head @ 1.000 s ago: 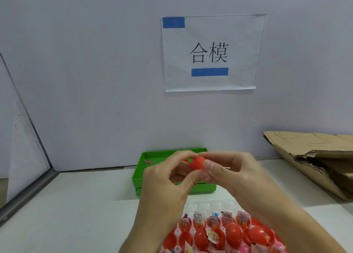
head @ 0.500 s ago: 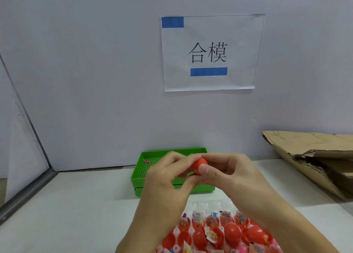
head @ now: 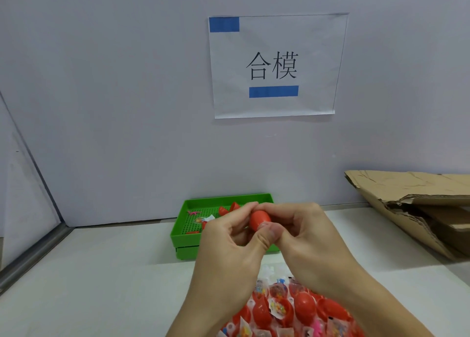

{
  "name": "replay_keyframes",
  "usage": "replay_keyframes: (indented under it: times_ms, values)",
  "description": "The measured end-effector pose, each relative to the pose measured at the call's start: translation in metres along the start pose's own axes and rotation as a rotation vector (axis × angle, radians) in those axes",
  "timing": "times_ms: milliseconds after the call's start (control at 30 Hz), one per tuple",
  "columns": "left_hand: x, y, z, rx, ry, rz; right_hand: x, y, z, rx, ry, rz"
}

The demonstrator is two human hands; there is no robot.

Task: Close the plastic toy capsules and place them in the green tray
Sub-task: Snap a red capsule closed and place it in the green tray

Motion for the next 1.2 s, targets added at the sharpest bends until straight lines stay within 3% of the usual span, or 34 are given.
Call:
replay_keyframes:
  times_ms: [500,600,767,900,1033,1133,1200]
  values:
    - [0.001,0.003,0.005,0.014,0.024,0.007,-0.001,-0.003,0.000,-0.100,0.013,0.008]
    - [-0.001,0.001,0.011,-0.018,-0.007,0.061,-0.002,0.001,0.002,-0.260,-0.012,-0.065]
    - [-0.001,0.007,0.012,-0.098,-0.007,-0.022,0.000,0.005,-0.005,-0.857,-0.074,-0.279]
    - [-0.001,0.009,0.011,-0.131,0.011,-0.061,0.003,0.001,-0.011,-0.980,-0.136,-0.297]
    - [0.000,0.010,0.015,-0.204,0.106,-0.078,0.000,0.006,-0.008,-0.846,-0.079,-0.318]
    - [0.000,0.008,0.026,-0.348,0.299,-0.094,-0.002,0.009,0.004,-0.496,0.097,-0.302]
    - [0.000,0.006,0.028,-0.443,0.352,-0.092,-0.001,0.003,0.006,-0.221,0.107,-0.269]
Point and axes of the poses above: each hand's wrist, its own x-axis away from the middle knuckle, its own z-axis out of the back of the hand, y = z × x, the point moved 6 cm from there along -x, towards the middle knuckle, and after that the axes turned 7 degrees about z, right-handed, at the moved point
